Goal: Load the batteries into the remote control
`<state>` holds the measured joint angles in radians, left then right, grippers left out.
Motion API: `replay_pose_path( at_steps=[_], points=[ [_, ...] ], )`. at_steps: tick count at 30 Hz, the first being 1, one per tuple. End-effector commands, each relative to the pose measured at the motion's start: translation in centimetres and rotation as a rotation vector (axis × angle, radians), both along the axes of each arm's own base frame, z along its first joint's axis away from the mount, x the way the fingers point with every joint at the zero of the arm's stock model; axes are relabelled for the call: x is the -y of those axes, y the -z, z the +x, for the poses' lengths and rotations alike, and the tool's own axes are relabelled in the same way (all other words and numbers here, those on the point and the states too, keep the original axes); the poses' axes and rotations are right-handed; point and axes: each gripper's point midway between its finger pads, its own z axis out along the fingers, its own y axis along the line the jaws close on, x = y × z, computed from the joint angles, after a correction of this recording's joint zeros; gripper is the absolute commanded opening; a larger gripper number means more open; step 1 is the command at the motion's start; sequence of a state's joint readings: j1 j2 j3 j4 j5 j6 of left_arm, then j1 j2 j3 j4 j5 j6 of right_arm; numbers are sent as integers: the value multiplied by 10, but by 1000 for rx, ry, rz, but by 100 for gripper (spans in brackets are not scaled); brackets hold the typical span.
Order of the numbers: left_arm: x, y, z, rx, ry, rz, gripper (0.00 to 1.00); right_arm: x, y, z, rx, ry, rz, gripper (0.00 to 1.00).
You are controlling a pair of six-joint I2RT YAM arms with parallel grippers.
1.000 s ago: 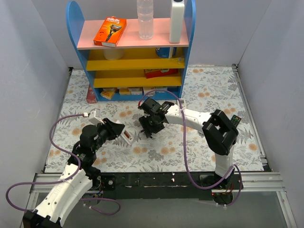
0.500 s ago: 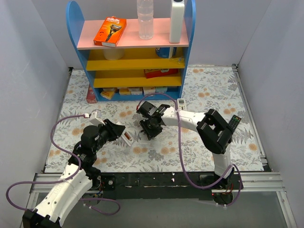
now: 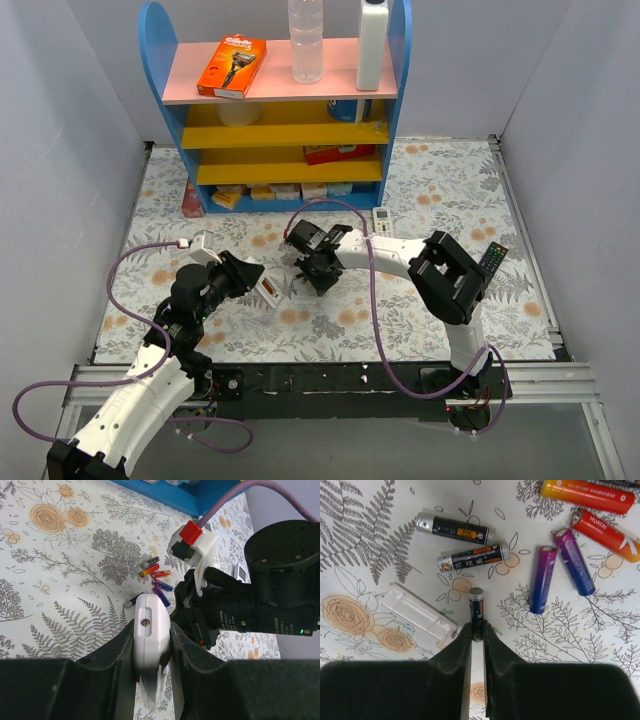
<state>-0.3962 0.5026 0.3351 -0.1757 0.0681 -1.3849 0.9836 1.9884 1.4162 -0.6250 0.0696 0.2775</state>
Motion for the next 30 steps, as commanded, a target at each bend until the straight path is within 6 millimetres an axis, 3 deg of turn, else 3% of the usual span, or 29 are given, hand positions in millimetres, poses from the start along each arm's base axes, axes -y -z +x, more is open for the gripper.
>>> replay_pose_path(
  at_steps=[1, 7, 13, 18, 23, 30],
  points=[
    [0, -2, 2, 12, -8, -1, 0, 24, -10, -16, -1, -14, -38, 8],
    [0, 0, 4, 9, -12, -1, 0, 81, -1, -32, -28, 184, -101, 7],
    [2, 1, 4, 5, -5, 4, 0, 101, 7, -20, -33, 412, -70, 11],
    [3, 1, 3, 3, -2, 5, 0, 101, 11, -15, -38, 442, -66, 22],
    [2, 2, 3, 0, -4, 5, 0, 99, 7, -25, -77, 419, -44, 42],
    [2, 2, 3, 1, -4, 4, 0, 96, 8, -43, -157, 366, -8, 44]
  ],
)
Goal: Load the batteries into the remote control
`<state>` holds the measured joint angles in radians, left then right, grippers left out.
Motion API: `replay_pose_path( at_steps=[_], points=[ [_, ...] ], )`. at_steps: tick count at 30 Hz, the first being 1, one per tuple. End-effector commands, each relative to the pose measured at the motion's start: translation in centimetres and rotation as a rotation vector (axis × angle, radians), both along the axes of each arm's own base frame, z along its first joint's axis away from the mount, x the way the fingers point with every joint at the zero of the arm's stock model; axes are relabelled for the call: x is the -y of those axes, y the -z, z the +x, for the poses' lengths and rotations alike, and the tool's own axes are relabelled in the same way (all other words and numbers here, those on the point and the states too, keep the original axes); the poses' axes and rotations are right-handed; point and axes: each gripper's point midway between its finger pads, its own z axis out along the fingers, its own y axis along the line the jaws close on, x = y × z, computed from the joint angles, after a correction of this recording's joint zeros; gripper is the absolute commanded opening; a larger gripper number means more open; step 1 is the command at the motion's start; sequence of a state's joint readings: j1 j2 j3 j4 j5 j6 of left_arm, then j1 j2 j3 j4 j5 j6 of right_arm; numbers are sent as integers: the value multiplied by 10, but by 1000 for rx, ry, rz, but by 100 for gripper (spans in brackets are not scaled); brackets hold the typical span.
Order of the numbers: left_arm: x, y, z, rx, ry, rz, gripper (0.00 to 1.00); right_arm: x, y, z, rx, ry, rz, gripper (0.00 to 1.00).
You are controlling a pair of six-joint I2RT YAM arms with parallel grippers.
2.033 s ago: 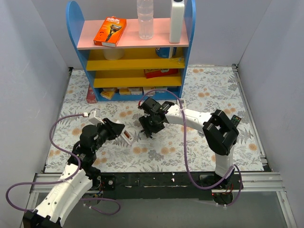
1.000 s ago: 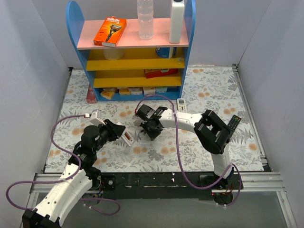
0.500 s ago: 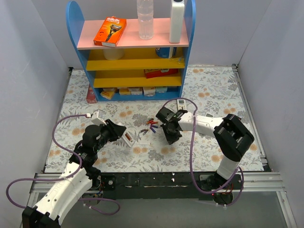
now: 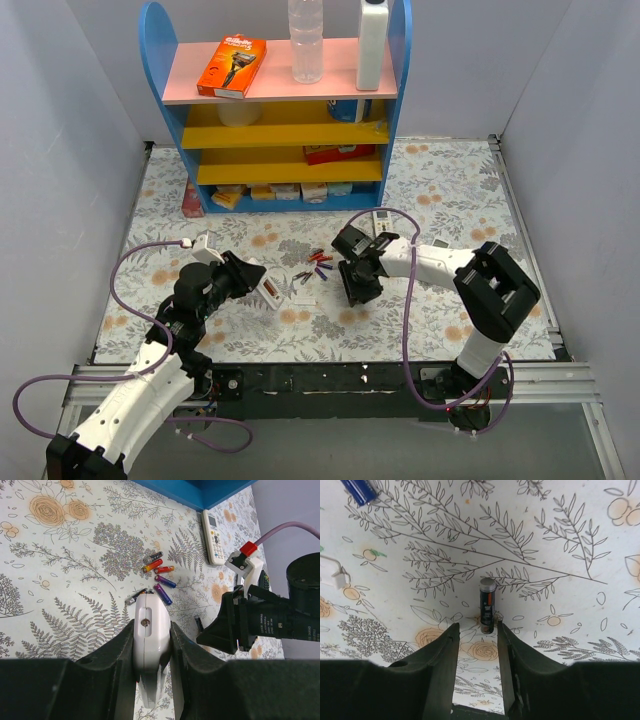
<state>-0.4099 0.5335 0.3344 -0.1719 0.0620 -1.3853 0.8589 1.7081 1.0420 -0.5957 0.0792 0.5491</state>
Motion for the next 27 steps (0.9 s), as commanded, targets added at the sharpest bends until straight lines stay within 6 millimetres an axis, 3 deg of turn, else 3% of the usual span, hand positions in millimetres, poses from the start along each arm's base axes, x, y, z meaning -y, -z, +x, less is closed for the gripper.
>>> replay_pose_path(
  at_steps=[1, 12, 27],
  points=[
    [0, -5, 3, 26, -10, -8, 0, 3, 5, -19, -71, -25, 20, 44],
    [0, -5, 2, 23, -8, -5, 0, -17, 4, -16, -81, -72, 91, 43],
    [-1, -6, 3, 24, -11, -1, 0, -60, -4, 12, -38, -88, 200, 46]
  ],
)
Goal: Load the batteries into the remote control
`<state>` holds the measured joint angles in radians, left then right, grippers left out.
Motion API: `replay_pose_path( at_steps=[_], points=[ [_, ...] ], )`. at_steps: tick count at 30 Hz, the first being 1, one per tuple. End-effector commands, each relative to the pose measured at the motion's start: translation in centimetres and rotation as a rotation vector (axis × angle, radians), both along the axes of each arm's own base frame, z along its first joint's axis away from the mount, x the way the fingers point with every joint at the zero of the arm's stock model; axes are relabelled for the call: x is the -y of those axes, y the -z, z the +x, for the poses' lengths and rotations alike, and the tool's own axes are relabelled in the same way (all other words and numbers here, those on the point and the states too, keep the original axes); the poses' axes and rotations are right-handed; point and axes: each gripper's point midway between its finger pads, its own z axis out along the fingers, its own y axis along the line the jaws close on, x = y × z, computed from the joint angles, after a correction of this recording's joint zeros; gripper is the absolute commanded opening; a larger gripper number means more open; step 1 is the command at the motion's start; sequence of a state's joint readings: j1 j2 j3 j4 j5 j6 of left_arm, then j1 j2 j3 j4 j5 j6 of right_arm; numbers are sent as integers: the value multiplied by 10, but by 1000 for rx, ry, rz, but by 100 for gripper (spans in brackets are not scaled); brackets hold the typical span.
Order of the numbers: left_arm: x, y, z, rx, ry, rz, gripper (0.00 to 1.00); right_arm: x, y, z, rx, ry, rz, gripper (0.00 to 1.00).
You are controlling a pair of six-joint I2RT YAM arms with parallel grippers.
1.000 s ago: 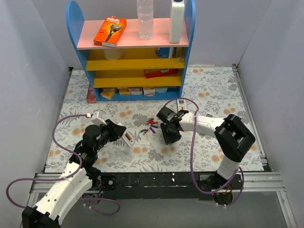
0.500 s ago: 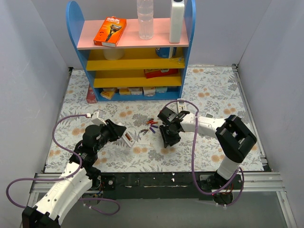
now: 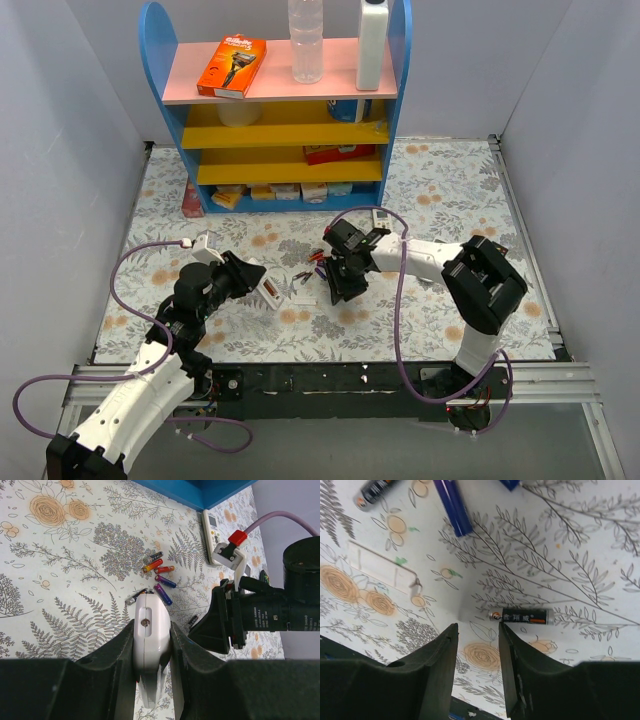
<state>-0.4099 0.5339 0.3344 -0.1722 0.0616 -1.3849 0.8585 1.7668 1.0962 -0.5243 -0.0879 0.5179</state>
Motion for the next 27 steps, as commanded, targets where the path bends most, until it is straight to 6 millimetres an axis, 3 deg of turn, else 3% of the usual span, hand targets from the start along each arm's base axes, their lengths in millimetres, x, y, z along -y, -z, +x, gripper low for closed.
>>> replay_pose_path(
  at_steps=[1, 5, 10, 12, 17, 22, 27],
  points=[
    [-1, -6, 3, 25, -13, -2, 0, -23, -1, 15, 35, -8, 56, 46],
    [-1, -6, 3, 25, -13, -2, 0, -30, -3, 20, 49, -28, 75, 48],
    [-2, -7, 3, 26, -17, 0, 0, -44, -31, 21, 112, -212, 175, 49],
    [-2, -8, 4, 30, -16, 1, 0, -40, -42, 24, 167, -329, 165, 49],
    [-1, -8, 4, 29, -13, 0, 0, -18, -45, 34, 255, -525, 39, 49],
    [-1, -9, 4, 31, -9, 3, 0, 2, -35, 41, 260, -678, -122, 48],
    [-1, -10, 3, 30, -7, 5, 0, 10, -22, 48, 284, -756, -251, 45]
  ],
)
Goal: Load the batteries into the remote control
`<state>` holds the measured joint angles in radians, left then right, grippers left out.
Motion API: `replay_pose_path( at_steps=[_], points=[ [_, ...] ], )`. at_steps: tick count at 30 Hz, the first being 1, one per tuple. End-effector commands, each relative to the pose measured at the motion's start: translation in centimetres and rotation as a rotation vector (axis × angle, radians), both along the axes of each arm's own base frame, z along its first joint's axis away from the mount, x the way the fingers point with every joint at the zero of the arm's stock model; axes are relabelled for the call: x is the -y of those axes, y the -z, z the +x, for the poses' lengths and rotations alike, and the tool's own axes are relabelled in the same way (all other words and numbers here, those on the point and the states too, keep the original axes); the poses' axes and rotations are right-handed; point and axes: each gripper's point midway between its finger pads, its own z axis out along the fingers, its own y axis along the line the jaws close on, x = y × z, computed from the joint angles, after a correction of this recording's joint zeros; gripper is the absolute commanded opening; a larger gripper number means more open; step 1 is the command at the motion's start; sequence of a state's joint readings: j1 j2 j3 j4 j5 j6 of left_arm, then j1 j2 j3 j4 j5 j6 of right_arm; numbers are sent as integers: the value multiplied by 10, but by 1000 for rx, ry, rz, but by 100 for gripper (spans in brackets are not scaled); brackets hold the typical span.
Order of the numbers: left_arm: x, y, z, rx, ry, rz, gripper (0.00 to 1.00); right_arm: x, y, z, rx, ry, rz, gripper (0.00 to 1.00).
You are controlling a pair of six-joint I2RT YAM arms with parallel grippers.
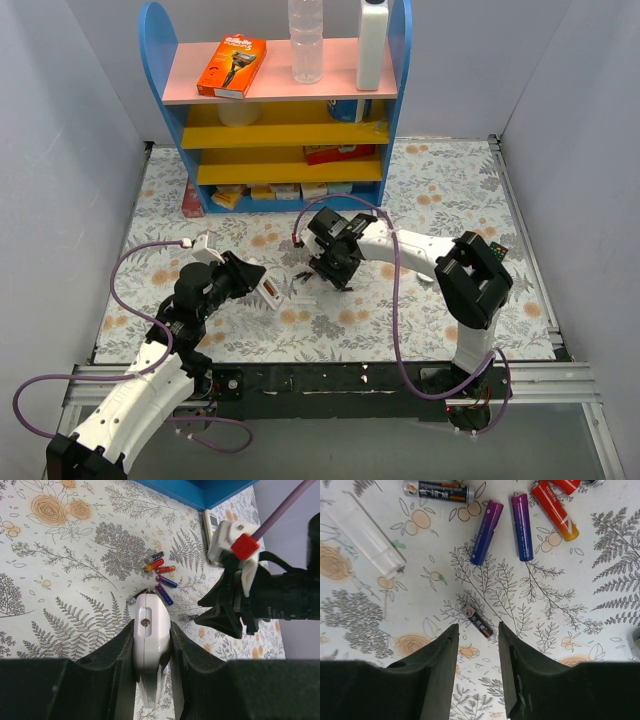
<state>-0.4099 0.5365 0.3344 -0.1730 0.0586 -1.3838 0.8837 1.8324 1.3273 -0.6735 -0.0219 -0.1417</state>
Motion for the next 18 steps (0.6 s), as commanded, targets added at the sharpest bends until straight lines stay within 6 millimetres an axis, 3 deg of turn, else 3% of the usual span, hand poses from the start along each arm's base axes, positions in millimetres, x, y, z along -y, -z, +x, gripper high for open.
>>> replay_pose_path(
  at_steps=[1, 18],
  points=[
    [-1, -10, 3, 30, -7, 4, 0, 17, 9, 8, 74, -116, -170, 43],
    [3, -13, 1, 27, 20, 4, 0, 6, 38, -3, 21, -225, -169, 33]
  ],
)
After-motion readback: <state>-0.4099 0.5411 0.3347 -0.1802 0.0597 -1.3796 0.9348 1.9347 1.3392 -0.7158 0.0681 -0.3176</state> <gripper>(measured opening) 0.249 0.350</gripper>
